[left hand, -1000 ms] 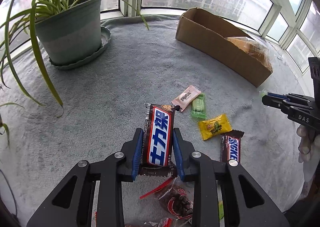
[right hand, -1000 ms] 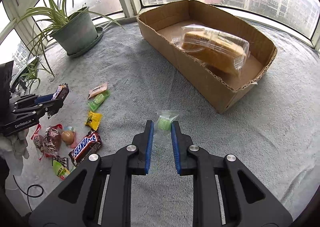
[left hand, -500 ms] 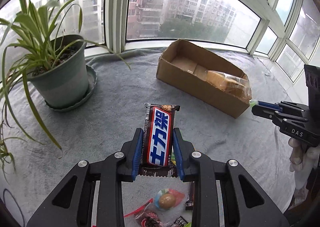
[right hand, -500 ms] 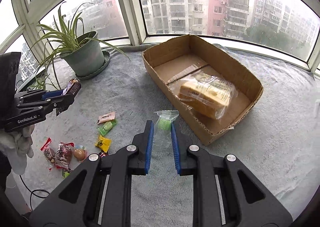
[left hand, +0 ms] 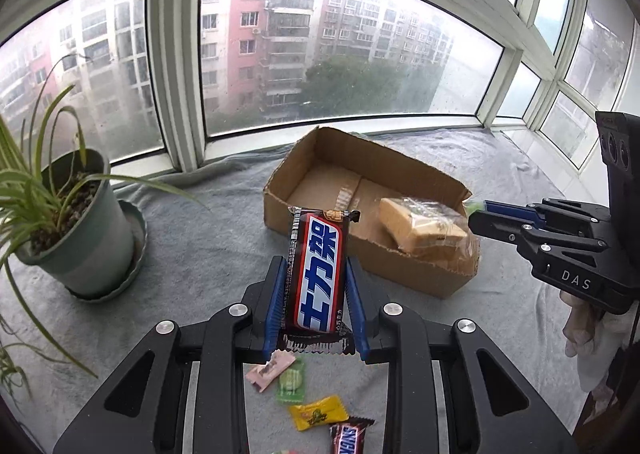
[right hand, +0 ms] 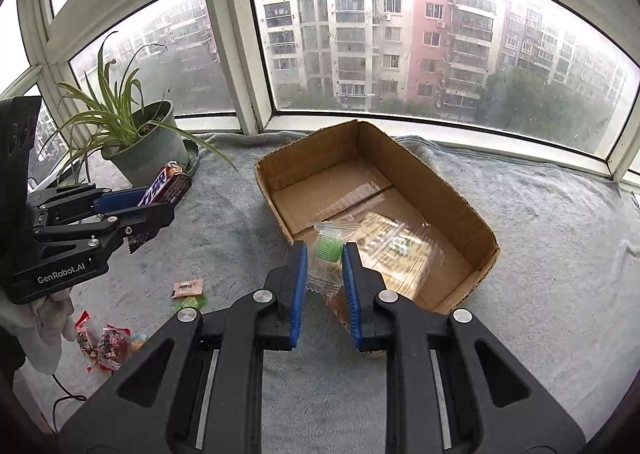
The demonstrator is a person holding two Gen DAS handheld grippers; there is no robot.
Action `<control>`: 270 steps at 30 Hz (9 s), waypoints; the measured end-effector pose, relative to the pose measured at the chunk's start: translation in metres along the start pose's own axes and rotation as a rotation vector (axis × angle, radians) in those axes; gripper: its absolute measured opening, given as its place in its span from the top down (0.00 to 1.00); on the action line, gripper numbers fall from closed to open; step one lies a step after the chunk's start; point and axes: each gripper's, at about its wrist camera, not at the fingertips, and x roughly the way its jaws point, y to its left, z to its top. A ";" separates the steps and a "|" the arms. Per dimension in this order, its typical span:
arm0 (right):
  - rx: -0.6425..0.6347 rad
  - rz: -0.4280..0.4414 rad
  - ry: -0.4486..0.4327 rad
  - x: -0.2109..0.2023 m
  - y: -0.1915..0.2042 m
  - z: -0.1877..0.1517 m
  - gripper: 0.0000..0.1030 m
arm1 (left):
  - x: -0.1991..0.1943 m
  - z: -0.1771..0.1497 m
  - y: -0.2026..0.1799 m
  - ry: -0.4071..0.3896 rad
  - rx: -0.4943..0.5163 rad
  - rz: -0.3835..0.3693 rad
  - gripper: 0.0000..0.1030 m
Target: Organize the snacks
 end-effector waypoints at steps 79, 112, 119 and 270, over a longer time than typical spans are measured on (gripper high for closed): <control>-0.115 0.090 -0.051 -0.068 0.072 -0.004 0.60 | -0.113 -0.021 0.028 -0.118 0.011 0.154 0.73; 0.157 0.225 0.335 0.047 0.120 -0.135 0.41 | -0.083 -0.176 0.059 0.149 -0.309 0.058 0.51; 0.164 0.222 0.344 0.057 0.129 -0.137 0.42 | -0.067 -0.179 0.057 0.180 -0.335 0.037 0.51; 0.159 0.008 0.030 0.054 -0.065 0.039 0.56 | 0.064 0.054 -0.023 0.025 -0.127 0.000 0.69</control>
